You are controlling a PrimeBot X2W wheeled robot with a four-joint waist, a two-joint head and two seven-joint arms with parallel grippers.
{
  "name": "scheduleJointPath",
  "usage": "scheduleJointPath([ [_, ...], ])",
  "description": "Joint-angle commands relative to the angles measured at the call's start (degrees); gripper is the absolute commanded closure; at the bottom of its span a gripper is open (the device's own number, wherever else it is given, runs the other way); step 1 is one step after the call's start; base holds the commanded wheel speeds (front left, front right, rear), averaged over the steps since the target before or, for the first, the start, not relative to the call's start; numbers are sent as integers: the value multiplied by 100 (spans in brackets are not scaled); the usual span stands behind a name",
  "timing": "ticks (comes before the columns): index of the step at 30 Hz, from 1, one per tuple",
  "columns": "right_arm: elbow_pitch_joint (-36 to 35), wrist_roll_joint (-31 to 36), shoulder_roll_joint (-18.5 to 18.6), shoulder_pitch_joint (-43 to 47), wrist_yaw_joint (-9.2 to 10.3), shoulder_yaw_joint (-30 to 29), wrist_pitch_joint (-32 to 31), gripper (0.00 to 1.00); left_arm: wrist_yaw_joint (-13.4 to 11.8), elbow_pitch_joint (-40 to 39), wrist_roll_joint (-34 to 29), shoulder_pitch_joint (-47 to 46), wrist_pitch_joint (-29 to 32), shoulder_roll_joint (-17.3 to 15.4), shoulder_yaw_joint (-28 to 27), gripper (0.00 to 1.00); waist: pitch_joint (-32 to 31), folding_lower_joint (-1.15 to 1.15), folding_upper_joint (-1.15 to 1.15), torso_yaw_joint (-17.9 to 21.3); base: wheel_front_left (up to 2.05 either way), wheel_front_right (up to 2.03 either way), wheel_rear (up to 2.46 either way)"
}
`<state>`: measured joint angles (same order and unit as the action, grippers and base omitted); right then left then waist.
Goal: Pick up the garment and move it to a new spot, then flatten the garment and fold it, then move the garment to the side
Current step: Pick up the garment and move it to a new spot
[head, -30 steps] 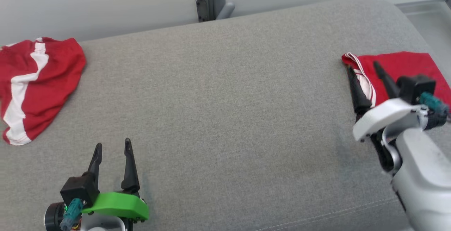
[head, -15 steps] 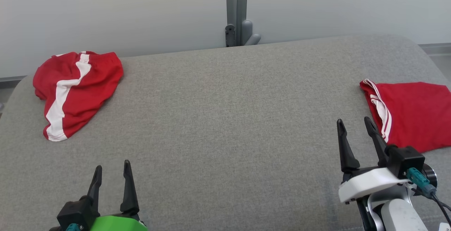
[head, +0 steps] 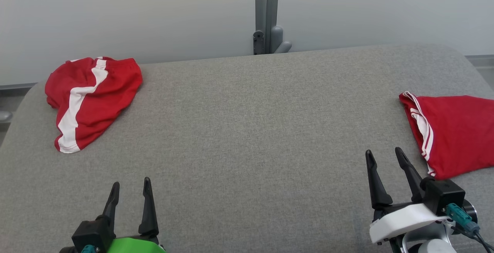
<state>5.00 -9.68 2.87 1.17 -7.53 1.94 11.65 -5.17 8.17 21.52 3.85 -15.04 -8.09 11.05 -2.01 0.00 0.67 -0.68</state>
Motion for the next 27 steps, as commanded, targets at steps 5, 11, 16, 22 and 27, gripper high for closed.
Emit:
scheduleJointPath([
  [5, -50, -73, 8, 87, 9, 37, -34, 0, 58, 35, -60, -46, -14, 36, -34, 0, -15, 0, -67, 9, 0, 0, 0],
  [11, -24, -128, 7, 81, 9, 22, -36, 0, 76, 48, -116, -52, -14, 62, -64, 0, -30, 0, -67, 6, 0, 0, 0],
  [16, -8, -146, 7, 100, 9, 17, -36, 0, 103, 64, -140, -22, -14, 84, -76, 0, -63, 0, -67, -4, 0, 0, 0],
  [22, -8, -151, 6, 137, 9, 6, -60, 0, 120, 81, -171, 22, -15, 99, -87, 0, -115, 0, -67, -44, 0, 0, 0],
  [27, -31, -147, 6, 198, 9, 26, -98, 0, 152, 107, -187, 33, -15, 99, -75, 0, -148, 0, -67, -189, 0, 0, 0],
])
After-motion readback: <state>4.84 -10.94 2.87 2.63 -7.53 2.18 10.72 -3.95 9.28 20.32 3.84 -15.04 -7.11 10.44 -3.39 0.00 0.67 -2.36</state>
